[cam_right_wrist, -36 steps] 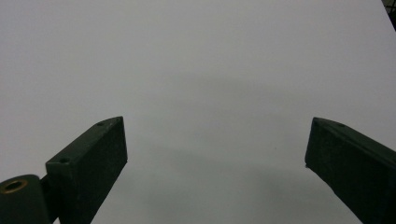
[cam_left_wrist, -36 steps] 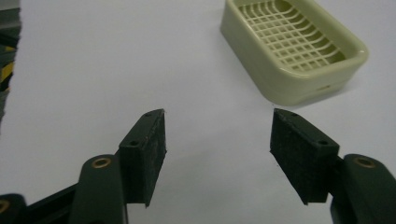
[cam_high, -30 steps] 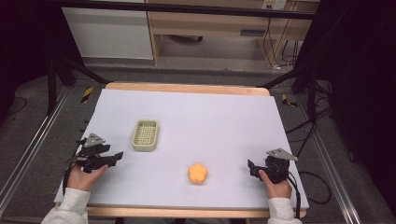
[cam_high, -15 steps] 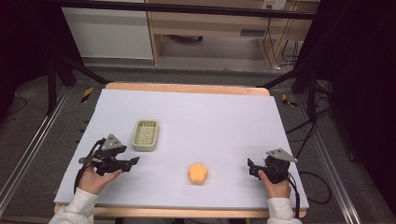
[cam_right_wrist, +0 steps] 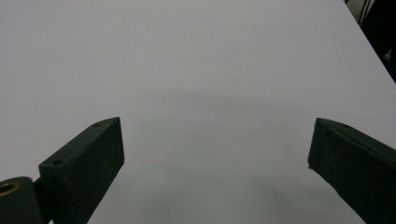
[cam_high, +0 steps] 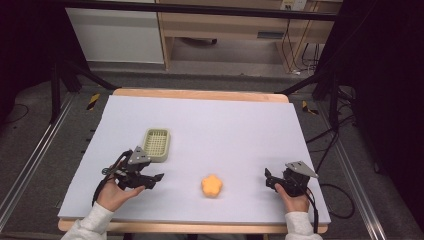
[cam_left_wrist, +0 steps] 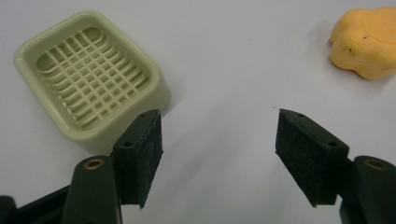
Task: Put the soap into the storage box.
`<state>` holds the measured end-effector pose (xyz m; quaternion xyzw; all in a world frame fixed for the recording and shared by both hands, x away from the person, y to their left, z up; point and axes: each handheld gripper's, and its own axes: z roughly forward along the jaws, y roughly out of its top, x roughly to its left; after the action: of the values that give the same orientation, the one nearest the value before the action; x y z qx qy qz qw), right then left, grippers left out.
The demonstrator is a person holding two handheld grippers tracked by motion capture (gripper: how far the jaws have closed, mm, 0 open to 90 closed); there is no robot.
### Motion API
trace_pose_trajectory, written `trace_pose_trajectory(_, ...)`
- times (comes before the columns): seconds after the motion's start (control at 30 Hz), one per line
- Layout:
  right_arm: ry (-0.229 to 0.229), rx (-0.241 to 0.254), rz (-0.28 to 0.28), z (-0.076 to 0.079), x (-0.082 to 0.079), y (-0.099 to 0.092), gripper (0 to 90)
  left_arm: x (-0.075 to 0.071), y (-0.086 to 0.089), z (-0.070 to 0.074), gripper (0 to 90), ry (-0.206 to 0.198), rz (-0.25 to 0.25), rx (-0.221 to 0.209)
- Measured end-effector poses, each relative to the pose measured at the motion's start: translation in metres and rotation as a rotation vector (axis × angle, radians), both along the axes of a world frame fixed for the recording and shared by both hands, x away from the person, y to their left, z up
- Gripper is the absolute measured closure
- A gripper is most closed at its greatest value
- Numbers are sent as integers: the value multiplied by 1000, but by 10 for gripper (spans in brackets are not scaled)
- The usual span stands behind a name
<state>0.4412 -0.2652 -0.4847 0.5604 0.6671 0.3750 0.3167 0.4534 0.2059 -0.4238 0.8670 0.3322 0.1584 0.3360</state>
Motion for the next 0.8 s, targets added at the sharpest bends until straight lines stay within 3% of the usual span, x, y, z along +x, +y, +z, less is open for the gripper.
trace_pose_trajectory(0.27, 11, -11, -1, -1, 1, 1, 45, -1, -24, 1, 298, 25, -101, 58)
trace_pose_trajectory(0.6, 15, -12, -5, -1, 1, 1, 46, 0, -55, 11, 296, 5, -213, 105)
trace_pose_trajectory(0.8, 16, -20, -11, -1, 2, 1, 46, 2, -78, 12, 304, 17, -283, 143)
